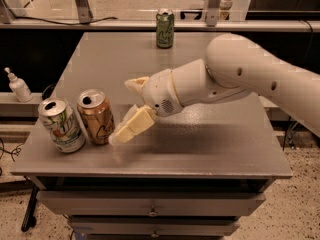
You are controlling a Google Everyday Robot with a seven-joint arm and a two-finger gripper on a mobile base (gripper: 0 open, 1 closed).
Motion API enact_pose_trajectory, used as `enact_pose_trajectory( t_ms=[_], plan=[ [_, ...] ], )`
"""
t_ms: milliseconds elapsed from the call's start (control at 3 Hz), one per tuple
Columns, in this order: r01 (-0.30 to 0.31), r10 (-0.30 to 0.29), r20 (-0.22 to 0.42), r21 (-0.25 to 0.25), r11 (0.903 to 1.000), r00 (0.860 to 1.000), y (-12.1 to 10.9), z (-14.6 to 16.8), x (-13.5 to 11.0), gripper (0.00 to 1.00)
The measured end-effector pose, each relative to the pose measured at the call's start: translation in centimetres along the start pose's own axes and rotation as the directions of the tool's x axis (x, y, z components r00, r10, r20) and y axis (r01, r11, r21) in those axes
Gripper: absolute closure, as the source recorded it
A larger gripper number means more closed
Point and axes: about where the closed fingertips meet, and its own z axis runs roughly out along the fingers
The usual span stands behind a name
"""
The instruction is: Knock orange can over
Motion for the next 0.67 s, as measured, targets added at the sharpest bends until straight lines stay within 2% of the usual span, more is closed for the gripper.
enact_pose_trajectory(
  t_ms=[333,667],
  plan=[
    [-0.039,0.041,0.078,-0.024,0.9989,0.996,-0.2,2.1,-0.1,0.00],
    [-0.056,0.062,0.136,-0.051,0.9971,0.989,-0.1,4.1,-0.6,0.18]
  ],
)
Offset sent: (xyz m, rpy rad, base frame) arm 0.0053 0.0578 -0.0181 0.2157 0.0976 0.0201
